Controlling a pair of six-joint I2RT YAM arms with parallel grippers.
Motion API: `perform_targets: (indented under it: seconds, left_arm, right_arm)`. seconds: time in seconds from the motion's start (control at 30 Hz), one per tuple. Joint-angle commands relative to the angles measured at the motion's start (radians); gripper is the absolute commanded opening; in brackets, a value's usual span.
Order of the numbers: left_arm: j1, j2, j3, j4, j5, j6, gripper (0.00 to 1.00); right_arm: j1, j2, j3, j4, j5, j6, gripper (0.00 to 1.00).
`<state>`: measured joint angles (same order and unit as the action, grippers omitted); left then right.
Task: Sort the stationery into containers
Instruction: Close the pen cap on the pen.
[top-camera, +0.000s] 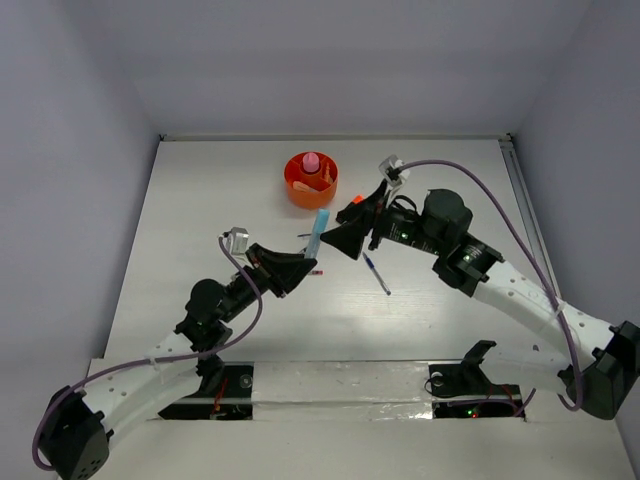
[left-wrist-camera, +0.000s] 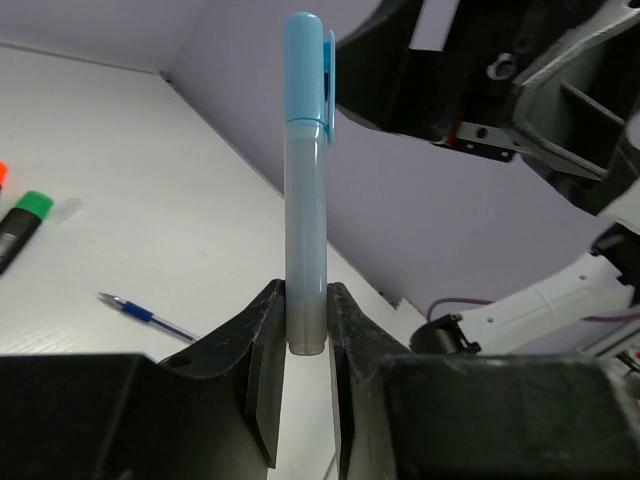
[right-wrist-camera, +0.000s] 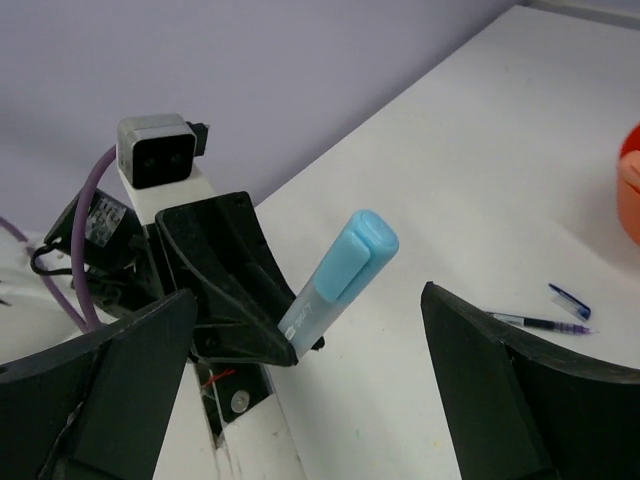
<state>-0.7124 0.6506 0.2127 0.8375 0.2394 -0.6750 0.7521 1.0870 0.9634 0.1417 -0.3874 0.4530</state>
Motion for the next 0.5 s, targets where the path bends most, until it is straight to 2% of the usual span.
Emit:
perform_targets:
  seconds: [0.0, 0.1, 0.2, 0.47]
  left_arm:
    - [-0.002, -0.039, -0.003, 0.120, 0.081, -0.054, 0.00]
    - [-0.002, -0.046, -0.001, 0.130, 0.101, -0.064, 0.00]
    - [-0.002, -0.051, -0.003, 0.138, 0.109, -0.070, 0.00]
    - [-0.002, -0.045, -0.007, 0.158, 0.126, -0.083, 0.00]
  right_arm:
    - [-0.007, 0.042, 0.072, 0.051, -0.132, -0.048, 1.00]
    - [-0.007, 0.073, 0.077, 0.108, -0.168, -0.019, 0.95]
    - [-0.007, 0.077, 0.060, 0.162, -0.169, 0.006, 0.82]
    - [-0.007, 0.086, 0.051, 0.208, -0.163, 0.021, 0.76]
